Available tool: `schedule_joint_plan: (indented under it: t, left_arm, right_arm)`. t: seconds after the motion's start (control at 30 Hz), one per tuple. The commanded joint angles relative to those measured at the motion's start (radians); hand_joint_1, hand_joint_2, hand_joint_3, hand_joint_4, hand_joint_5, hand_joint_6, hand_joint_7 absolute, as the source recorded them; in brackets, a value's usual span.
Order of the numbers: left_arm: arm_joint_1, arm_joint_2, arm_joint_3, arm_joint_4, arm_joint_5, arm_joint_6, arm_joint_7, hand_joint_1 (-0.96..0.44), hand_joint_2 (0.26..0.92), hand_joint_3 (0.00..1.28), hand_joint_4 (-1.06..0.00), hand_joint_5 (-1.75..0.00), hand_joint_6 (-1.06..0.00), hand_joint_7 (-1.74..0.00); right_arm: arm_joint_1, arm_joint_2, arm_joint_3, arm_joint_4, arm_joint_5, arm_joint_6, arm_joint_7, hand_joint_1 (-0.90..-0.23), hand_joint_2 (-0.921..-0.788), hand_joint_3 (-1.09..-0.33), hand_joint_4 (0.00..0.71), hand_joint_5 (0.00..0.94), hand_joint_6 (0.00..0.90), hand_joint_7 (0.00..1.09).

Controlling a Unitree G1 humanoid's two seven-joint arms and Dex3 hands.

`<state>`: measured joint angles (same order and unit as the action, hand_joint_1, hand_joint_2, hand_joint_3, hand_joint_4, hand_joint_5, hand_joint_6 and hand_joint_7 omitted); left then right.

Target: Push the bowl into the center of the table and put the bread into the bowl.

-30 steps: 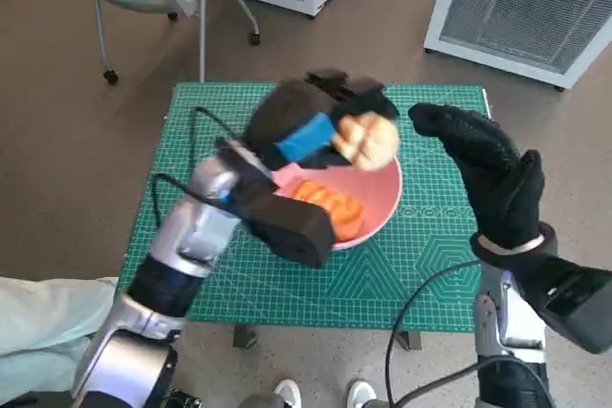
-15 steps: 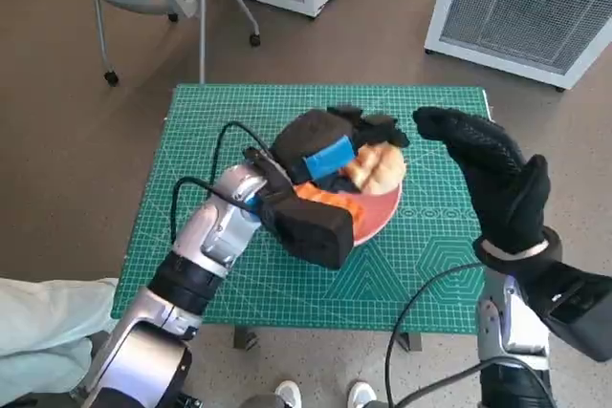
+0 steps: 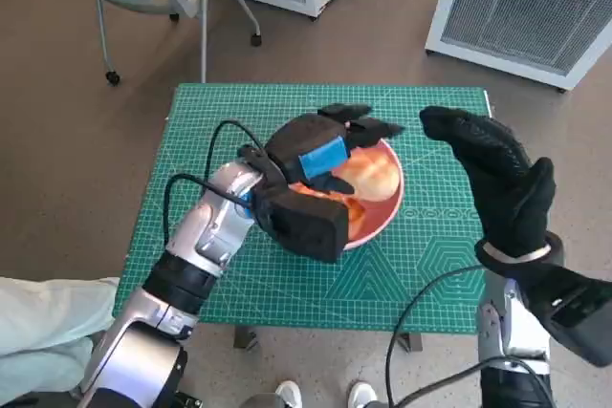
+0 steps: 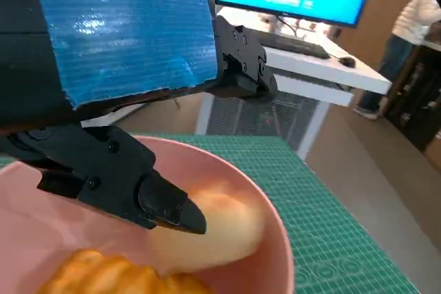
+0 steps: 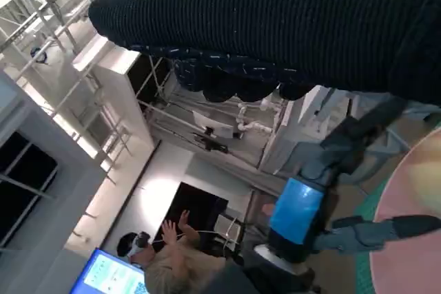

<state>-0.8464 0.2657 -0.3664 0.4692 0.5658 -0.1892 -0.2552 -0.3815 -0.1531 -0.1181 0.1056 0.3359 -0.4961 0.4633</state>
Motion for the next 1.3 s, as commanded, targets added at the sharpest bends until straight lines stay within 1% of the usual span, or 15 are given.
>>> schedule_joint_plan:
  t: [0.03,0.3,0.5,0.57,0.67,0.77,0.8,0.87,0.93,1.0,1.03,1.13,1.27,1.3]
  left_arm:
    - [0.032,0.018,0.023,-0.072,-0.014,0.054,-0.020,-0.34,0.893,0.00,-0.10,0.00,-0.28,-0.04]
    - [0.067,0.044,0.054,-0.161,-0.027,0.102,-0.039,-0.35,0.872,0.00,-0.08,0.00,-0.28,-0.03]
    - [0.092,0.068,0.122,-0.228,-0.116,0.100,-0.067,-0.34,0.864,0.00,-0.08,0.00,-0.28,-0.02]
    - [0.099,0.067,0.155,-0.232,-0.178,0.076,-0.079,-0.35,0.864,0.00,-0.08,0.00,-0.29,-0.02]
    - [0.104,0.036,0.228,-0.178,-0.325,-0.026,-0.080,-0.36,0.872,0.00,-0.08,0.00,-0.30,-0.02]
    - [0.103,-0.001,0.282,-0.114,-0.443,-0.123,-0.081,-0.41,0.895,0.01,-0.08,0.00,-0.30,-0.02]
    - [0.099,-0.023,0.306,-0.088,-0.500,-0.161,-0.093,-0.43,0.904,0.02,-0.08,0.00,-0.30,-0.02]
    - [0.092,-0.058,0.341,-0.052,-0.593,-0.216,-0.119,-0.50,0.914,0.09,-0.08,0.00,-0.31,-0.02]
    - [0.087,-0.088,0.367,-0.030,-0.669,-0.254,-0.146,-0.52,0.917,0.12,-0.08,0.00,-0.31,-0.03]
    - [0.083,-0.118,0.390,-0.014,-0.736,-0.280,-0.169,-0.56,0.919,0.19,-0.09,0.00,-0.31,-0.03]
    - [0.082,-0.131,0.400,-0.006,-0.763,-0.290,-0.180,-0.59,0.920,0.23,-0.10,-0.01,-0.31,-0.03]
    - [0.077,-0.161,0.424,0.007,-0.834,-0.301,-0.212,-0.62,0.921,0.29,-0.11,-0.01,-0.30,-0.03]
    - [0.078,-0.173,0.441,0.004,-0.885,-0.297,-0.254,-0.64,0.921,0.33,-0.12,-0.02,-0.28,-0.02]
    - [0.080,-0.175,0.443,0.000,-0.892,-0.297,-0.260,-0.65,0.921,0.33,-0.12,-0.01,-0.26,-0.01]
  right_arm:
    - [0.015,0.002,-0.001,0.003,-0.002,0.005,-0.005,-0.665,-0.921,-0.707,0.044,0.002,-0.001,0.40]
    - [0.012,-0.003,-0.004,0.000,0.007,0.008,0.001,-0.671,-0.921,-0.702,0.046,0.003,-0.001,0.40]
    - [0.003,-0.015,-0.012,-0.008,0.018,0.018,0.001,-0.683,-0.921,-0.678,0.047,0.003,-0.001,0.41]
    - [0.000,-0.019,-0.016,-0.014,0.021,0.024,0.000,-0.684,-0.921,-0.670,0.048,0.003,-0.001,0.42]
    - [-0.008,-0.028,-0.024,-0.025,0.020,0.034,-0.006,-0.684,-0.921,-0.662,0.049,0.004,-0.001,0.43]
    - [-0.016,-0.034,-0.031,-0.034,0.018,0.043,-0.012,-0.688,-0.921,-0.656,0.053,0.005,-0.001,0.43]
    - [-0.021,-0.036,-0.034,-0.037,0.014,0.046,-0.017,-0.690,-0.921,-0.656,0.055,0.006,-0.001,0.44]
    - [-0.029,-0.039,-0.038,-0.042,0.009,0.050,-0.026,-0.692,-0.921,-0.655,0.060,0.008,-0.001,0.44]
    - [-0.037,-0.042,-0.041,-0.046,0.003,0.054,-0.035,-0.690,-0.921,-0.655,0.063,0.009,-0.001,0.44]
    - [-0.047,-0.044,-0.044,-0.050,-0.004,0.056,-0.046,-0.683,-0.921,-0.653,0.067,0.011,-0.001,0.45]
    - [-0.052,-0.045,-0.045,-0.050,-0.007,0.057,-0.051,-0.675,-0.921,-0.653,0.070,0.011,0.000,0.45]
    - [-0.068,-0.048,-0.046,-0.056,-0.023,0.059,-0.071,-0.661,-0.921,-0.661,0.074,0.012,0.000,0.46]
    - [-0.091,-0.052,-0.047,-0.057,-0.046,0.059,-0.093,-0.653,-0.921,-0.676,0.078,0.012,0.000,0.47]
    - [-0.095,-0.053,-0.047,-0.059,-0.050,0.060,-0.097,-0.654,-0.921,-0.681,0.079,0.012,0.001,0.47]
